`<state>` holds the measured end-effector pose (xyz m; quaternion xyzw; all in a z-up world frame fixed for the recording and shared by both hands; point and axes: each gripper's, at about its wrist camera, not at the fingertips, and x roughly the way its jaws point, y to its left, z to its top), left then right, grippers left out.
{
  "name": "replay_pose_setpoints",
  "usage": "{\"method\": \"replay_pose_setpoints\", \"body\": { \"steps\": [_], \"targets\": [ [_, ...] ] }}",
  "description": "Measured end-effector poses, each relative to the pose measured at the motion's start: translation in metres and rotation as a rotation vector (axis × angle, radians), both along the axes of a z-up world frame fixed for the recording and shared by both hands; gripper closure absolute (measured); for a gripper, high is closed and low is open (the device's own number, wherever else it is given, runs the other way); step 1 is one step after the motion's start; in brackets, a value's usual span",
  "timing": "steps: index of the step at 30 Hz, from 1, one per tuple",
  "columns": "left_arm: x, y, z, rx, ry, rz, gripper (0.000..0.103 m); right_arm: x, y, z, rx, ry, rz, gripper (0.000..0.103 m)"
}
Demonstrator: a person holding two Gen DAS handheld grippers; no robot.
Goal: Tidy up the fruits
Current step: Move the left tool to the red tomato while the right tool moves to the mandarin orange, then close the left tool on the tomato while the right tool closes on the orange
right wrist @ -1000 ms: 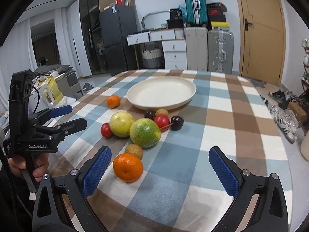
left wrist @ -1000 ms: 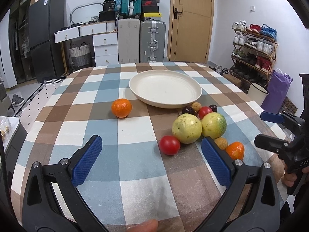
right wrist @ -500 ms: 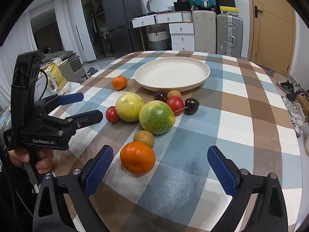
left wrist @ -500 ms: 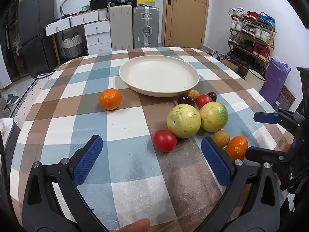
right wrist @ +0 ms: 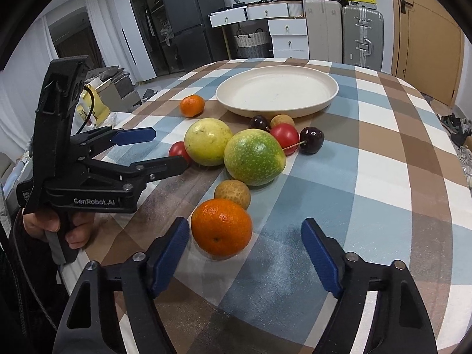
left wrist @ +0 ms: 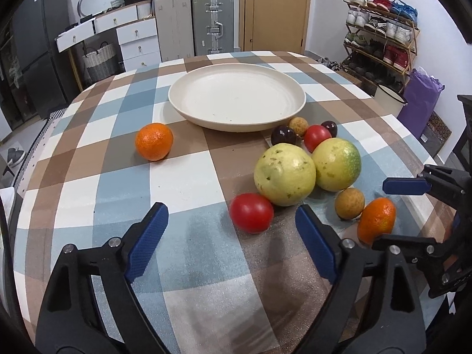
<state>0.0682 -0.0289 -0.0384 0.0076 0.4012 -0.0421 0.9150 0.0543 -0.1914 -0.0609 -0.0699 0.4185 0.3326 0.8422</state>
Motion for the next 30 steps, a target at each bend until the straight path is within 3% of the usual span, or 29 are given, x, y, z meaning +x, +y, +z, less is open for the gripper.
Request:
{"method": "replay_pose_setpoints", "body": {
  "steps": [6,15,19,30],
  "targets": [
    [0.002,0.002,-0.004,-0.036,0.025,-0.029,0.029,0.001,0.004,-0.004,0.001,0.031,0.02,0.037],
    [0.003,0.005,-0.009,-0.122,0.06,-0.069,0.074,0.001,0.009,-0.004,0.024,0.053,0.04,0.052],
    [0.0,0.006,-0.007,-0.133,0.051,-0.066,0.074,-0.002,0.013,-0.004,0.024,0.05,0.044,0.06],
    [-0.013,0.011,0.004,-0.142,0.007,-0.054,0.074,-0.008,0.009,0.0,0.038,0.031,0.043,0.061]
  ]
}}
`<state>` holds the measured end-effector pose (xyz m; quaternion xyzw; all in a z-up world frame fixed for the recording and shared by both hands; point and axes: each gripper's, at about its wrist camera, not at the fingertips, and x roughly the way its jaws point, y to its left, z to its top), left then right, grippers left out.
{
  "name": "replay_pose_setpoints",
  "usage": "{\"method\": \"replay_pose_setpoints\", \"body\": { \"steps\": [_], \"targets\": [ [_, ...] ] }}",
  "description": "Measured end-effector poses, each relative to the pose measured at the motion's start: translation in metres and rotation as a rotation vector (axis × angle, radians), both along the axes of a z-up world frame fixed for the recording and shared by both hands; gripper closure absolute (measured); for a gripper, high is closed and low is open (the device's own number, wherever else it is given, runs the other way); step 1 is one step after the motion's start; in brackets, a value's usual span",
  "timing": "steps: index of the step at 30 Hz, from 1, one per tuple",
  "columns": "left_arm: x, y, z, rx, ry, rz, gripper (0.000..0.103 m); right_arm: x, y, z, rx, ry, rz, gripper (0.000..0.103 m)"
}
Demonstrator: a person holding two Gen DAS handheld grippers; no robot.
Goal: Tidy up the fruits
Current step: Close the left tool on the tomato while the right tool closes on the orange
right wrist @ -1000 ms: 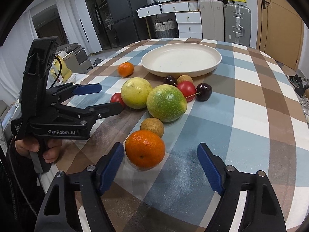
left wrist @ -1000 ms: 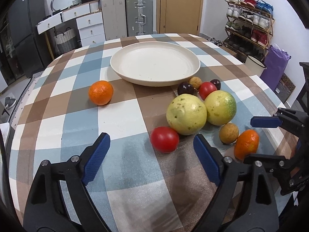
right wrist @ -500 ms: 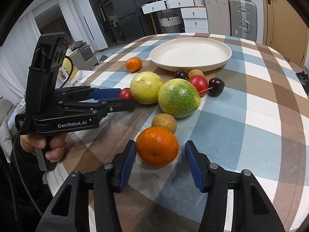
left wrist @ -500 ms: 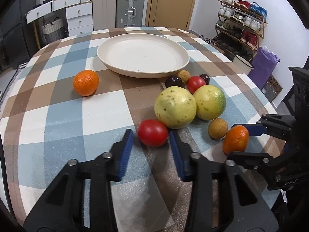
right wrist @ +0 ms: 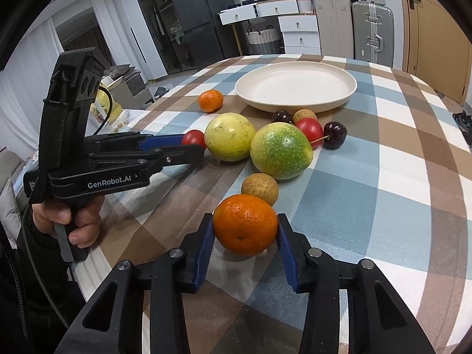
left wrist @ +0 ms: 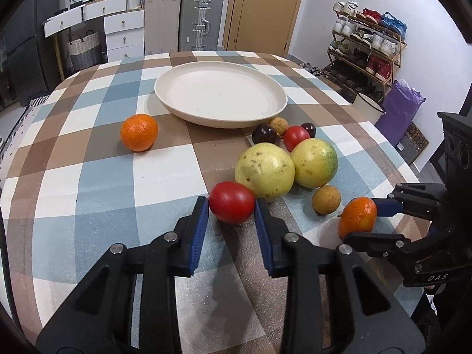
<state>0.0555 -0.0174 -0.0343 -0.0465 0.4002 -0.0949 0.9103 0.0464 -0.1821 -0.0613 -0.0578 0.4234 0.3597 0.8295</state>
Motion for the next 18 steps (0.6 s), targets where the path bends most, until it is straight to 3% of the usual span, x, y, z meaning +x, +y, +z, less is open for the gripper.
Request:
{"method": "replay_pose_setpoints", "body": {
  "steps": [18],
  "targets": [
    [-0.01,0.01,0.043,-0.005,-0.112,0.039,0.074,0.013,-0.021,0.046,0.082,-0.099,-0.078,0.061]
  ]
}}
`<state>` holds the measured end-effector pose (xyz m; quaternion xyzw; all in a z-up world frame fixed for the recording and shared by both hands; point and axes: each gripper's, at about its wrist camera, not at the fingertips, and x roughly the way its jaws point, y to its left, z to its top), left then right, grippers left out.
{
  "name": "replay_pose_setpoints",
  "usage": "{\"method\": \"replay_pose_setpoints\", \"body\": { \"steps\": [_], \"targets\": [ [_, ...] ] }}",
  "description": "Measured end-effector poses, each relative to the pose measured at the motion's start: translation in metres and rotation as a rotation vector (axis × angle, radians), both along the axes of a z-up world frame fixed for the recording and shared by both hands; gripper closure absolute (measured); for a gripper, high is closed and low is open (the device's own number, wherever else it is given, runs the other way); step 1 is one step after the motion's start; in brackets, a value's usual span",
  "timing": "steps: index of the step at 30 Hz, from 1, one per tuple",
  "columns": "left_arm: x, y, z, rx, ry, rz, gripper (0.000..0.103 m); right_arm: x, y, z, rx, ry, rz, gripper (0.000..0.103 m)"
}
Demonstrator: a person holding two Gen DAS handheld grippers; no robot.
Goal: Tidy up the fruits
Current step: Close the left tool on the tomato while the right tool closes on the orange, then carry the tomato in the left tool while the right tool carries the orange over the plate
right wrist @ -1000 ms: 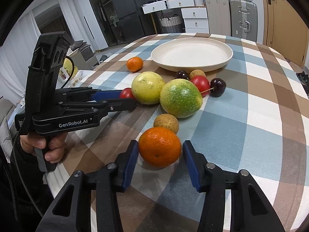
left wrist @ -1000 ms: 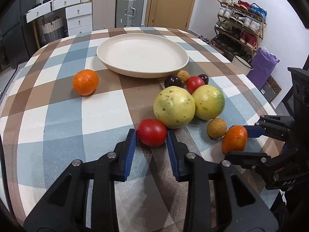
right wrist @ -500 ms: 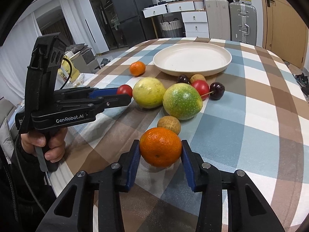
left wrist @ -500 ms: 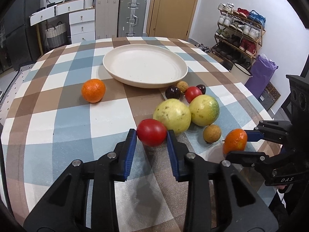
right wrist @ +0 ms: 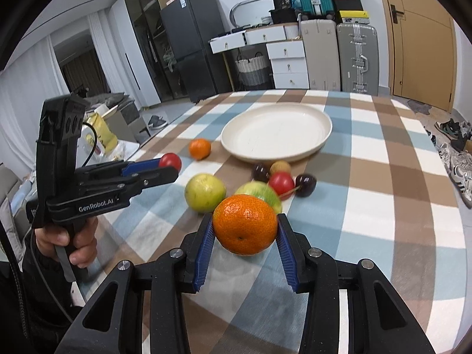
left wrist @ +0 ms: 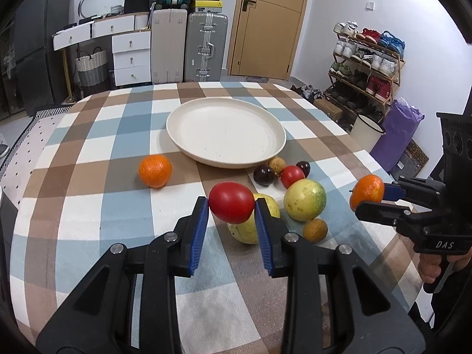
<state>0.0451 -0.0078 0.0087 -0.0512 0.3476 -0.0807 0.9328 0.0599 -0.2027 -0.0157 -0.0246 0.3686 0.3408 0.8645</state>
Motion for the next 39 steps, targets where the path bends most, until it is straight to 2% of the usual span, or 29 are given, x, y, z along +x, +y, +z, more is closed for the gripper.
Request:
{"method": "replay_pose_setpoints", "body": {
  "steps": [11,25,33,39],
  "targets": [
    [0.02,-0.002,0.023,0.021,-0.056,0.009,0.074,0.02,0.0,0.017,0.013,-0.041,-0.013,0.061],
    [0.064,-0.001,0.041,0.031,-0.105,0.028,0.074,0.066,0.007,0.034,0.051,-0.092,-0.036,0.061],
    [0.095,-0.007,0.037,0.038,-0.102,0.019,0.074,0.093,0.016,0.034,0.064,-0.099,-0.045,0.061],
    [0.124,-0.012,0.019,0.062,-0.082,0.028,0.074,0.115,0.023,0.025,0.075,-0.074,-0.052,0.061]
  ]
}}
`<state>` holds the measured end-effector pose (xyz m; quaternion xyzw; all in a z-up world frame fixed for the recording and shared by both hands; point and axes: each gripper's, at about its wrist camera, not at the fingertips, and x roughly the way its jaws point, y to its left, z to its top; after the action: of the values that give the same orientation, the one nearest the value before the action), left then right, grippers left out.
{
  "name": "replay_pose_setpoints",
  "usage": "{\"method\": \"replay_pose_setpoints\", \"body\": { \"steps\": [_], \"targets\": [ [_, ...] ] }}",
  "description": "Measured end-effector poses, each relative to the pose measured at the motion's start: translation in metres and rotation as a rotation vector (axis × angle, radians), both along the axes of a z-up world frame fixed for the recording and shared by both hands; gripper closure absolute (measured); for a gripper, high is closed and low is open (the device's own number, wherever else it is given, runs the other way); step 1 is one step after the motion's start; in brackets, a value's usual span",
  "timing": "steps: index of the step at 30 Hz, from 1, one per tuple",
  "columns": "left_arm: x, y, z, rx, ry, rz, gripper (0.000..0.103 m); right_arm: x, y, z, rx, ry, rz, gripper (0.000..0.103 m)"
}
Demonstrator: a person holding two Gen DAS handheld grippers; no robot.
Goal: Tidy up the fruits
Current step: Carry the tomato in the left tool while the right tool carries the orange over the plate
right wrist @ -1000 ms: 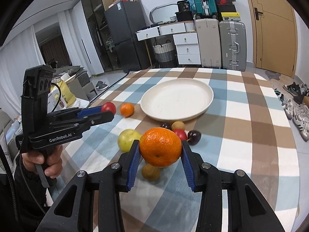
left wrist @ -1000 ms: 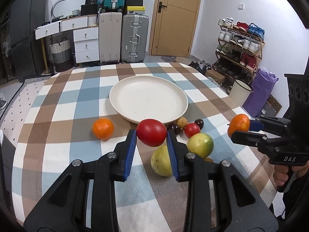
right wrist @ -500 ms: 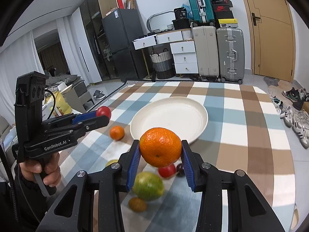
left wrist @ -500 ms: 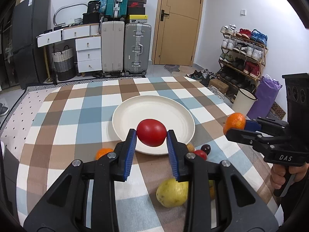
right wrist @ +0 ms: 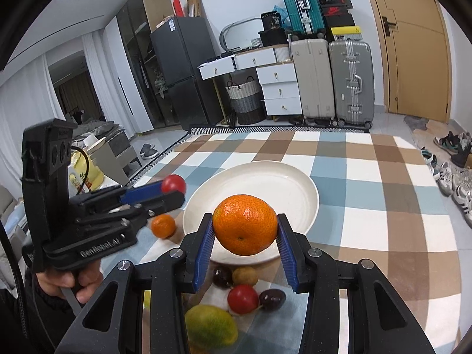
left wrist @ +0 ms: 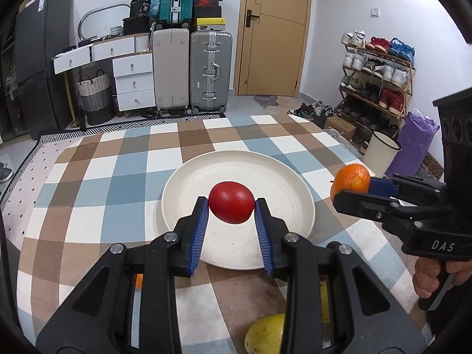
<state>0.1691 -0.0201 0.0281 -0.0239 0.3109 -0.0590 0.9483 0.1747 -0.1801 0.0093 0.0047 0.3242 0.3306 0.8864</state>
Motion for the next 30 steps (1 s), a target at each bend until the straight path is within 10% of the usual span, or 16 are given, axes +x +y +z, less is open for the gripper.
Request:
{"method": "replay_pose_setpoints", "body": {
  "steps": [30],
  "targets": [
    [0.036,0.001,-0.052,0.004,0.107,0.0,0.073,0.055,0.025,-0.055,-0.075,0.104,-0.02,0.054]
  ]
}}
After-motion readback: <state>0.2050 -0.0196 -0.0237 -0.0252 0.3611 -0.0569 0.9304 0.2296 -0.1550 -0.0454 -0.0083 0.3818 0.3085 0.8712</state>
